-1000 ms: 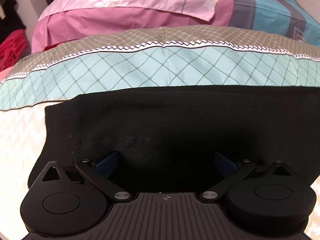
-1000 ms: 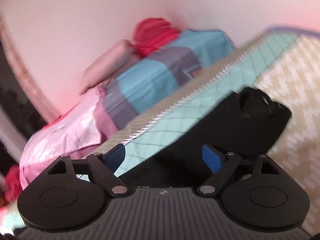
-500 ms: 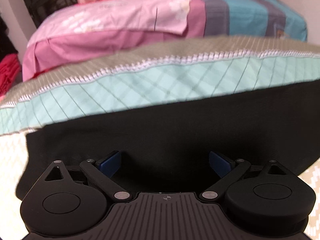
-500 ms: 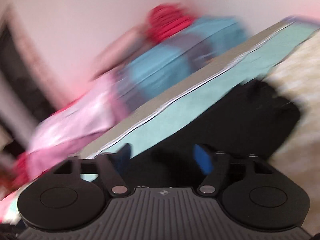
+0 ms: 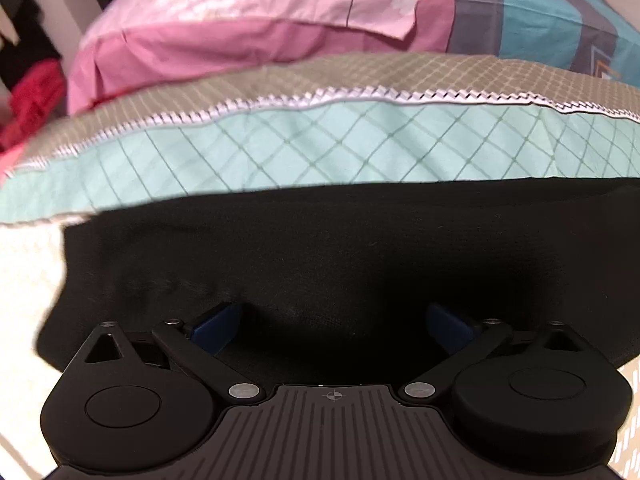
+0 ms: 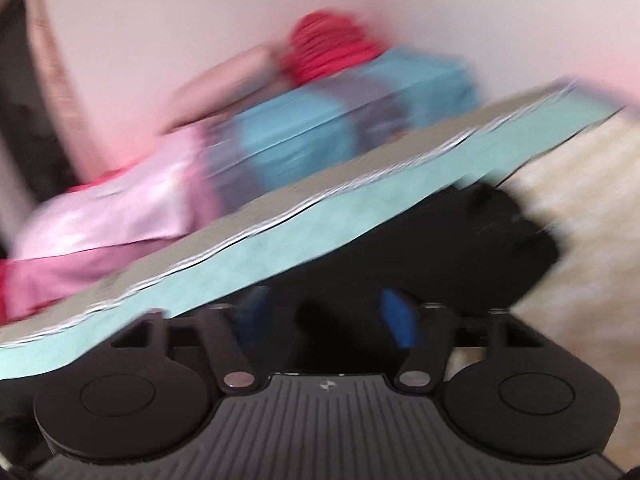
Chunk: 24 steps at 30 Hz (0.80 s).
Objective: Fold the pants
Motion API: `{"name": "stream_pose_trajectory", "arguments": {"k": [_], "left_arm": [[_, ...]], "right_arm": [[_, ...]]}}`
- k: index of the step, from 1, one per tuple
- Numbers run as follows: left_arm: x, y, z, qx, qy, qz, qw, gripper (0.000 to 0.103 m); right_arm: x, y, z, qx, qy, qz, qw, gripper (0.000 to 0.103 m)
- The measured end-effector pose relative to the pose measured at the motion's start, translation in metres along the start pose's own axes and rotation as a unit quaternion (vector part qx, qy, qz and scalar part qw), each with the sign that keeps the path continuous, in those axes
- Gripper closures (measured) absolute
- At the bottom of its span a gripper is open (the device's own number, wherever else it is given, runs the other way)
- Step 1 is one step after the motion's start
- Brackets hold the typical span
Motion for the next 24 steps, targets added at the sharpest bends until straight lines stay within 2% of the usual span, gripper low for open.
{"name": "stream_pose_trajectory", "arguments": {"k": [1,3,5,9,13,24], "left_arm": [[-0.003,0.0,0.004,-0.005,-0.015,-0.015,0.9998,0.0],[-0.008,-0.001,0.01,-0.015,-0.038,-0.04,0.9983,0.0],[-0.012,-0.002,0.012,-0.017,-0.042,-0.051,0.9977,0.0],[-0.009,-0.002,0.008,-0.01,-0.037,-0.032,0.9987,0.0],[-0.006,0.0,0.005,-0.001,-0.042,-0.025,0.9988,0.0],[-0.011,-0.005,-0.002,0.002,-0.057,-0.044,0.9974,0.0]], "right_arm": [[0.0,-0.002,0.006,-0.013,0.016,0.011,1.0,0.016],[0.013,-0.002,0.016,-0.013,-0.004,0.041,0.999,0.018],[0.028,0.008,0.027,-0.007,-0.035,0.066,0.997,0.018],[0.048,0.025,0.025,0.015,-0.058,0.07,0.996,0.018],[0.042,0.033,0.03,0.027,-0.054,0.049,0.997,0.018],[0.007,0.037,0.03,0.036,-0.027,0.015,0.999,0.018]]}}
Point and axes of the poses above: each gripper's, at about its wrist camera, not at the fingertips, and z roughly against the way its jaws point, x to its left, y to its underside, the point moved 9 cm from there along -z, roughly the way its jaws point, and after that the axes turned 12 degrees about y, right-handed, at the moved point
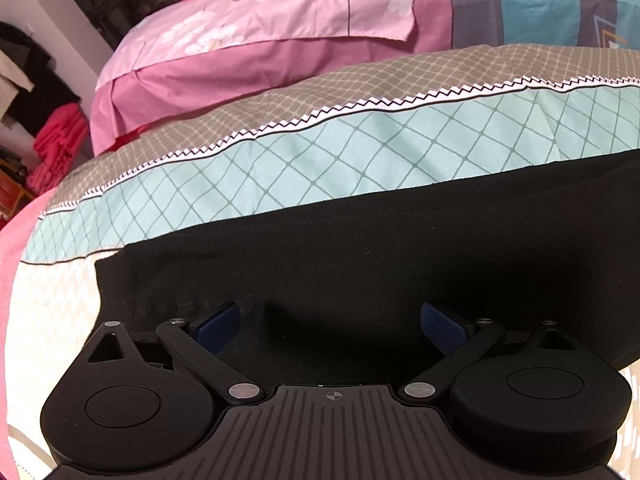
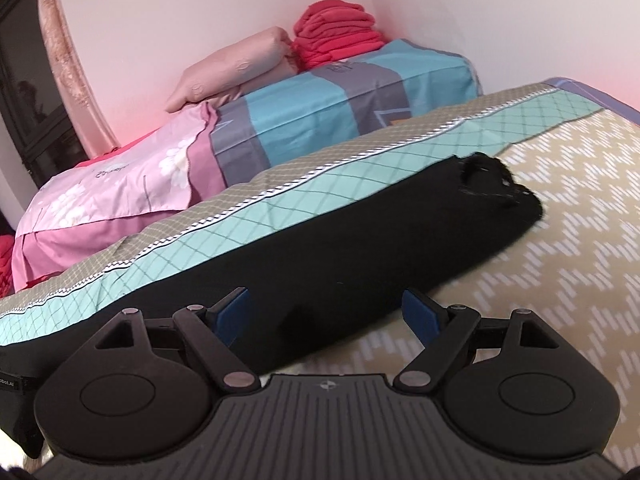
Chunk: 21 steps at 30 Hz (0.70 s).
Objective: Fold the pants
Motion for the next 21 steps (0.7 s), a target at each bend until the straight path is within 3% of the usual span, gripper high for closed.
{"name": "stream_pose_trajectory", "arguments": {"k": [4,7,10,14,15,19,21], "left_arm": [[-0.001,-0.002,-0.002,0.001,-0.003,-0.006,1.0,0.0],[-0.001,-0.002,-0.002,0.0,0.004,-0.003,1.0,0.0],[0.002,0.0,-0.004,-0.001,0.016,0.003,0.9999,0.0],[0.004,0.0,-0.008,-0.001,0.024,0.007,0.9997,0.0],[0.005,0.0,-0.008,-0.001,0.026,0.009,0.9996,0.0],[0.006,0.0,-0.011,-0.002,0.033,0.019,0.9993,0.0],[0.006,0.0,-0.011,-0.001,0.036,0.021,0.9991,0.0]], "right_arm": [[-0.017,0.003,0.009,0.002,0.008,-0.025,1.0,0.018],[-0.032,0.013,0.015,0.032,0.014,-0.068,0.997,0.017],[-0.04,0.024,0.012,0.085,-0.012,-0.107,0.991,0.016],[-0.042,0.013,-0.006,0.101,-0.03,-0.124,0.987,0.012],[-0.041,0.007,-0.011,0.1,-0.037,-0.132,0.986,0.006],[-0.03,-0.013,-0.036,0.082,-0.049,-0.122,0.988,0.006],[-0.027,-0.021,-0.048,0.067,-0.056,-0.123,0.989,0.001]]}}
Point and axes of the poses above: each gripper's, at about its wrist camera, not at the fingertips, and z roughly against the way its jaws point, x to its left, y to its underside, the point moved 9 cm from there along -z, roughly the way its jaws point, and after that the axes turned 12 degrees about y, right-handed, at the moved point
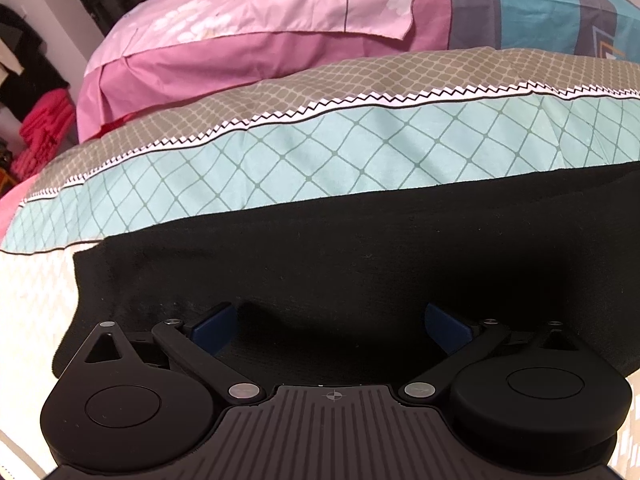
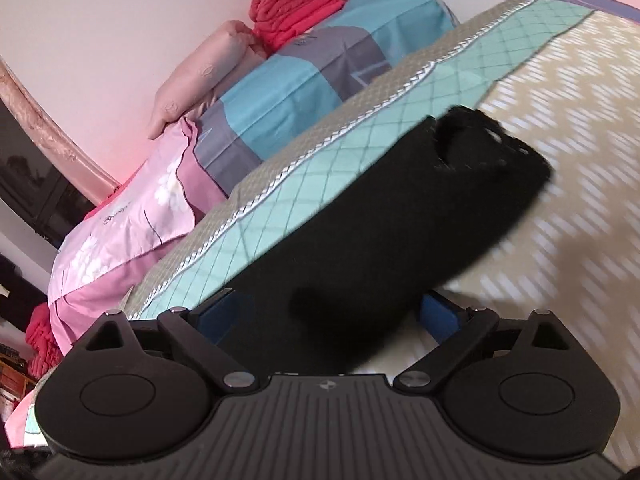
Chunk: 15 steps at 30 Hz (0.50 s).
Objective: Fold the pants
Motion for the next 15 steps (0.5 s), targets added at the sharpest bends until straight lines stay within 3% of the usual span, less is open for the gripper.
{"name": "stream_pose_trajectory", "arguments": {"k": [4,6,7,10,13,14,15], "left_arm": [[0.001,0.0,-0.001,-0.002,0.005,0.001,1.0,0.0],[0.003,0.001,-0.001,-0.005,0.007,0.002,1.0,0.0],[0.003,0.002,-0.002,-0.005,0.008,0.002,0.9999,0.0],[0.006,0.003,-0.002,-0.008,0.02,0.01,0.9997,0.0],[0.008,0.004,-0.003,-0.009,0.031,0.019,0.9993,0.0],[0.009,0.004,-0.003,-0.009,0.035,0.022,0.9991,0.0],[0.01,0.004,-0.003,-0.009,0.04,0.026,0.9988,0.0]], "right_arm": [[0.0,-0.008,-0.002,-0.036,-0.013,-0.024,0.999,0.005],[0.006,0.004,0.002,-0.016,-0.048,-0.046,0.998,0.017],[0.011,0.014,0.002,0.0,-0.071,-0.047,0.996,0.017],[0.021,0.025,0.007,-0.027,-0.063,0.022,0.997,0.017],[0.012,0.01,-0.001,-0.028,-0.07,-0.044,0.996,0.026],[0.006,0.005,-0.006,-0.028,-0.062,-0.077,0.995,0.041],[0.001,0.005,-0.01,-0.025,-0.047,-0.095,0.994,0.065]]}}
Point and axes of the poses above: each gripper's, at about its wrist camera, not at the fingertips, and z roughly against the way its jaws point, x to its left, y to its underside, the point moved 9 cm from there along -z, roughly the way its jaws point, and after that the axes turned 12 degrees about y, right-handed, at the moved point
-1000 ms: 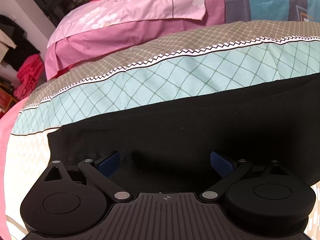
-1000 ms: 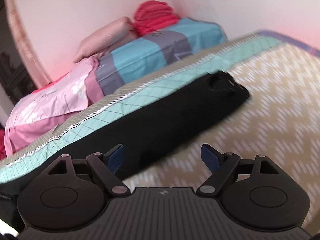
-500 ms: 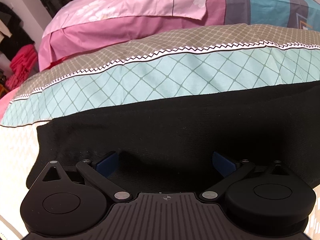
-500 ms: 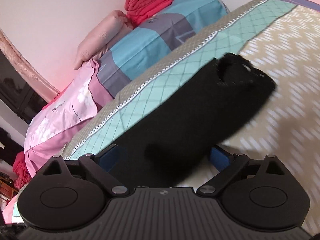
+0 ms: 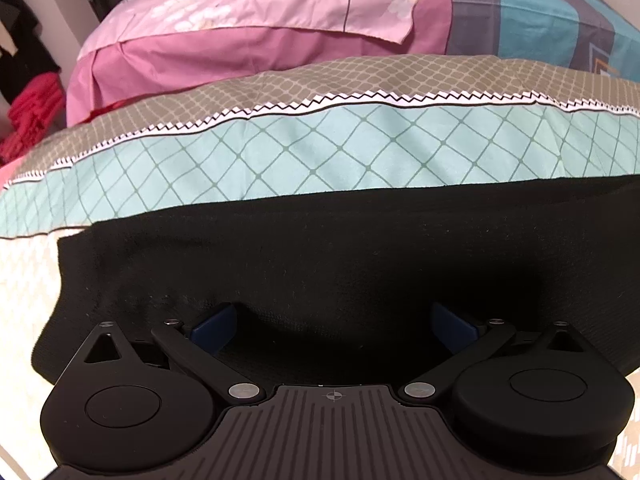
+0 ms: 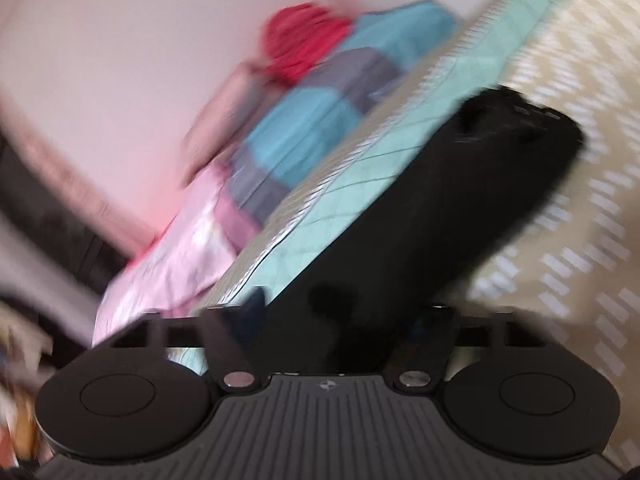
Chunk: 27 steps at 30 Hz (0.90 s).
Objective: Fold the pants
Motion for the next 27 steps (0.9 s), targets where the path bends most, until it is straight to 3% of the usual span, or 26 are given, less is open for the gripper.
{"name": "stream_pose_trajectory", "arguments": {"k": [1,2,5,6,7,8,9,10,12,13,15,17,18,19,20,22,23,24,26,27], "left_arm": [[0.001,0.0,0.001,0.001,0.006,0.006,1.0,0.0],[0.002,0.0,0.003,0.002,0.013,0.014,0.9998,0.0],[0.007,-0.001,0.019,-0.007,0.028,0.039,0.9988,0.0],[0.01,-0.001,0.027,-0.016,0.025,0.042,0.9987,0.0],[0.013,-0.002,0.035,-0.026,0.022,0.044,0.9985,0.0],[0.017,-0.002,0.043,-0.036,0.021,0.045,0.9981,0.0],[0.021,-0.003,0.051,-0.044,0.018,0.046,0.9978,0.0],[0.026,-0.003,0.058,-0.052,0.012,0.048,0.9974,0.0],[0.039,-0.004,0.069,-0.068,0.0,0.056,0.9961,0.0],[0.046,-0.003,0.074,-0.075,-0.008,0.06,0.9953,0.0],[0.062,-0.004,0.081,-0.088,-0.025,0.069,0.9933,0.0],[0.075,-0.001,0.081,-0.089,-0.037,0.075,0.9926,0.0],[0.081,0.002,0.08,-0.083,-0.04,0.078,0.9927,0.0],[0.085,0.004,0.079,-0.079,-0.04,0.08,0.9929,0.0],[0.088,0.006,0.079,-0.076,-0.038,0.082,0.993,0.0],[0.087,0.007,0.081,-0.081,-0.028,0.082,0.9929,0.0],[0.085,0.005,0.083,-0.087,-0.022,0.08,0.9928,0.0],[0.081,0.001,0.084,-0.092,-0.016,0.078,0.9925,0.0],[0.065,-0.01,0.083,-0.104,0.001,0.071,0.9921,0.0],[0.055,-0.016,0.079,-0.105,0.014,0.067,0.9922,0.0]], "right_arm": [[-0.003,-0.001,-0.003,0.001,0.026,-0.001,1.0,0.08],[-0.003,-0.003,-0.003,0.004,0.049,0.013,0.999,0.084],[0.02,-0.005,0.015,-0.029,0.101,0.093,0.99,0.084],[0.036,-0.001,0.026,-0.062,0.12,0.146,0.98,0.084],[0.056,0.007,0.037,-0.101,0.14,0.216,0.961,0.084],[0.081,0.019,0.049,-0.145,0.154,0.292,0.933,0.084],[0.109,0.037,0.061,-0.194,0.155,0.368,0.896,0.083],[0.133,0.057,0.072,-0.231,0.143,0.424,0.864,0.083],[0.175,0.115,0.086,-0.269,0.099,0.507,0.813,0.081],[0.19,0.15,0.085,-0.268,0.078,0.549,0.788,0.08],[0.207,0.227,0.062,-0.245,0.054,0.663,0.706,0.076],[0.202,0.29,0.032,-0.19,0.053,0.767,0.611,0.076],[0.199,0.306,0.025,-0.189,0.058,0.791,0.579,0.08],[0.201,0.31,0.025,-0.204,0.07,0.798,0.563,0.08],[0.204,0.307,0.029,-0.212,0.068,0.793,0.568,0.08],[0.211,0.295,0.042,-0.221,0.062,0.761,0.607,0.079],[0.212,0.297,0.044,-0.215,0.055,0.756,0.616,0.076],[0.21,0.304,0.041,-0.204,0.048,0.768,0.605,0.076],[0.2,0.316,0.029,-0.201,0.064,0.804,0.557,0.077],[0.2,0.316,0.028,-0.211,0.065,0.804,0.553,0.077]]}}
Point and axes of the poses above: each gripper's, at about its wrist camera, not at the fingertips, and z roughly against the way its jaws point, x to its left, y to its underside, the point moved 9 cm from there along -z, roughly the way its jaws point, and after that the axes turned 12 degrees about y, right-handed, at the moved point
